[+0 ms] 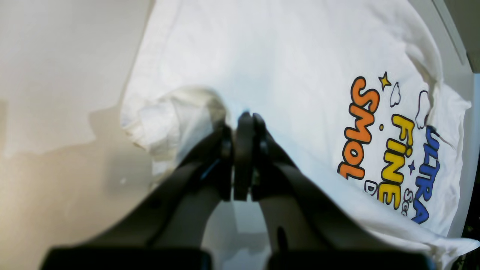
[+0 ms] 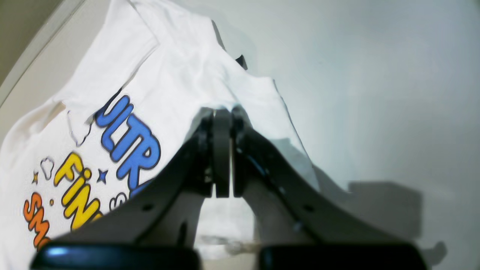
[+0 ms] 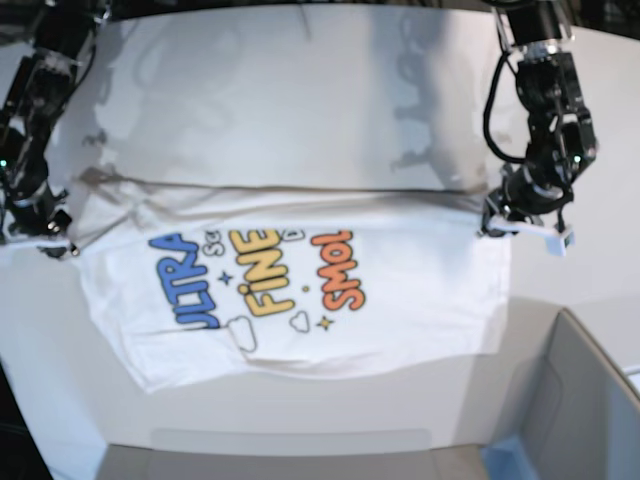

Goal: Layout the t-shirt on the table in an organized manner, then fold the t-shirt properly
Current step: 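Lower both grippers and fold the collar edge over toward the print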

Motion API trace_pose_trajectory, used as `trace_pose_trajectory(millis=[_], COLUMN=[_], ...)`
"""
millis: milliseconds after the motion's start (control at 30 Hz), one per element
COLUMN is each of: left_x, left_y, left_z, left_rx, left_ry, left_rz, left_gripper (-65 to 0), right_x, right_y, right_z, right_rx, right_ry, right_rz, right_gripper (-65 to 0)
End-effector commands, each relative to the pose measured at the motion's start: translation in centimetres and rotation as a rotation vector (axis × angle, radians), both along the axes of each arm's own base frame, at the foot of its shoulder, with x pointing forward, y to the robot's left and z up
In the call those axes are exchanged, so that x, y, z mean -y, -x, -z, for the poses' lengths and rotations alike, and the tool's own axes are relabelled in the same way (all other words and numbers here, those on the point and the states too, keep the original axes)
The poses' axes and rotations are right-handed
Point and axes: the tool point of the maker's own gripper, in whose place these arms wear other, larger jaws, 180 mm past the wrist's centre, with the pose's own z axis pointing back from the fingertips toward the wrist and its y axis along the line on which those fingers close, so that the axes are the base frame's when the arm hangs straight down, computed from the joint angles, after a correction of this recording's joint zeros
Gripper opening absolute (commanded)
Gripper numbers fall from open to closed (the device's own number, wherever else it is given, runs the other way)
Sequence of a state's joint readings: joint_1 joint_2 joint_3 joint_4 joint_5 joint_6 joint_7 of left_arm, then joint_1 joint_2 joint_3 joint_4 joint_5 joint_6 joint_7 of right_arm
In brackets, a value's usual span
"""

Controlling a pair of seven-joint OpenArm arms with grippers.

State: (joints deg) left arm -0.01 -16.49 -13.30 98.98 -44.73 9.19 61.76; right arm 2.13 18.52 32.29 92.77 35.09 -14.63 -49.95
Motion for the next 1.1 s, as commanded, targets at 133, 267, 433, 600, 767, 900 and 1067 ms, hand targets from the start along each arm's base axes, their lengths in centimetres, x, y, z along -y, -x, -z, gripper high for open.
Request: trace_pose_trajectory(millis=[133, 267, 433, 600, 767, 900, 1067], left_x=[-1.1, -1.5, -1.6, -1.7, -1.8, -1.8, -1.8], left_y=[-1.8, -2.4, -3.1, -3.1, -3.9, -3.9, -4.0], left_z=[-0.4, 0.3, -0.4, 0.6, -0.1, -0.1, -0.1], left_rx=[0.015, -0.004, 0.013, -0.015, 0.004, 0.003, 0.007], left_ry=[0.004, 0.018, 0.02, 0.032, 0.035, 0.036, 0.034], left_rz=[-0.025, -0.038, -0.04, -0.049, -0.05, -0.05, -0.053], left_gripper=[-65.0, -65.0, -65.0, -65.0, -65.0, -65.0, -65.0], right_x=[-0.1, -0.6, 0.4, 0.4, 0.4, -1.0, -1.6], right_y=[-2.8, -4.1, -5.4, -6.5, -6.6, -7.3, -8.0], right_z=[-1.0, -0.1, -0.1, -0.1, 0.0, -0.1, -0.1], right_rx=[0.026, -0.025, -0.046, -0.048, -0.052, -0.056, -0.031], right_ry=[0.03, 0.07, 0.117, 0.114, 0.112, 0.134, 0.164], right_rz=[-0.025, -0.061, -0.038, -0.067, -0.068, -0.116, -0.132], right_gripper=[-65.0, -65.0, -65.0, -65.0, -65.0, -65.0, -65.0])
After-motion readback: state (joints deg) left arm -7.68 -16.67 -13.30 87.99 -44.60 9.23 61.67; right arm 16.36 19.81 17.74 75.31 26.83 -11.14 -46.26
